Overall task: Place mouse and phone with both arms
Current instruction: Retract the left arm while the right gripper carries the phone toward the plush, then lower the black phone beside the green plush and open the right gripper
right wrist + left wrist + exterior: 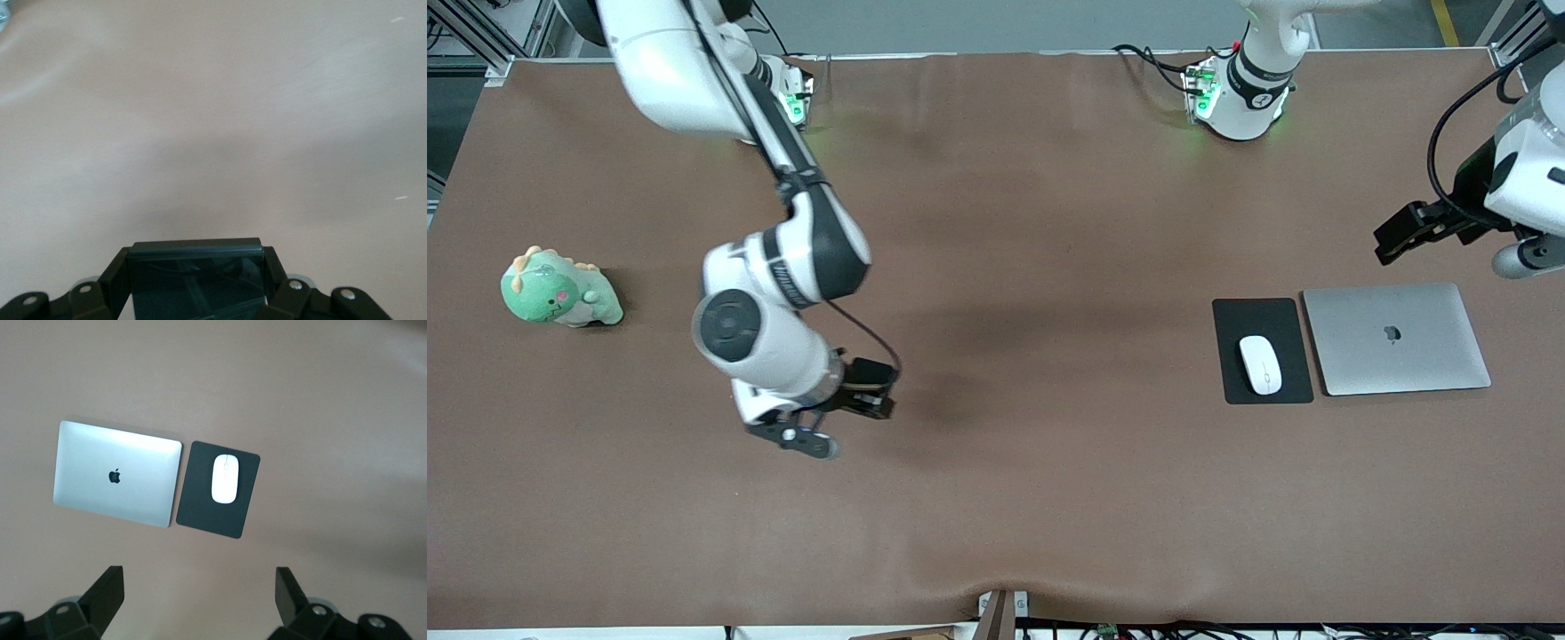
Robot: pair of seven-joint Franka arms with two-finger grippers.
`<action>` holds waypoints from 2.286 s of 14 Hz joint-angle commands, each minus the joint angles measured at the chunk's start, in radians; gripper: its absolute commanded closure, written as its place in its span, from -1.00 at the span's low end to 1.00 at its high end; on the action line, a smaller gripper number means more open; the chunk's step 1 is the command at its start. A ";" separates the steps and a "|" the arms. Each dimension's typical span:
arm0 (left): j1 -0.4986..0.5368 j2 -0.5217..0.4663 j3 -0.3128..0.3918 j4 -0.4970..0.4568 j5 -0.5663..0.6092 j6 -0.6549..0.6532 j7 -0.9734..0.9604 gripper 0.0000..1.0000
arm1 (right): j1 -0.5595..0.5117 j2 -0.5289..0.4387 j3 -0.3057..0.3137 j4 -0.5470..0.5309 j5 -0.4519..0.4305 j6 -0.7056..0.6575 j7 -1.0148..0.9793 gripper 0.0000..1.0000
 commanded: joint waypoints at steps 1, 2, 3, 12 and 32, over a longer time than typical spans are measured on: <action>0.004 -0.043 -0.010 -0.030 -0.033 -0.018 0.025 -1.00 | -0.083 -0.129 0.017 -0.175 0.020 -0.002 -0.123 1.00; 0.004 -0.034 -0.010 -0.032 -0.053 -0.018 0.022 -1.00 | -0.123 -0.133 0.017 -0.181 0.019 -0.023 -0.172 1.00; -0.004 -0.023 -0.010 -0.027 -0.059 -0.018 0.025 -1.00 | -0.164 -0.132 0.017 -0.182 0.019 -0.059 -0.204 1.00; -0.003 0.040 -0.019 -0.017 -0.065 -0.010 0.038 -1.00 | -0.372 -0.136 0.014 -0.312 -0.107 0.000 -0.479 1.00; -0.007 0.046 -0.013 -0.017 -0.056 -0.004 0.052 -1.00 | -0.627 -0.071 0.016 -0.626 -0.107 0.469 -0.873 1.00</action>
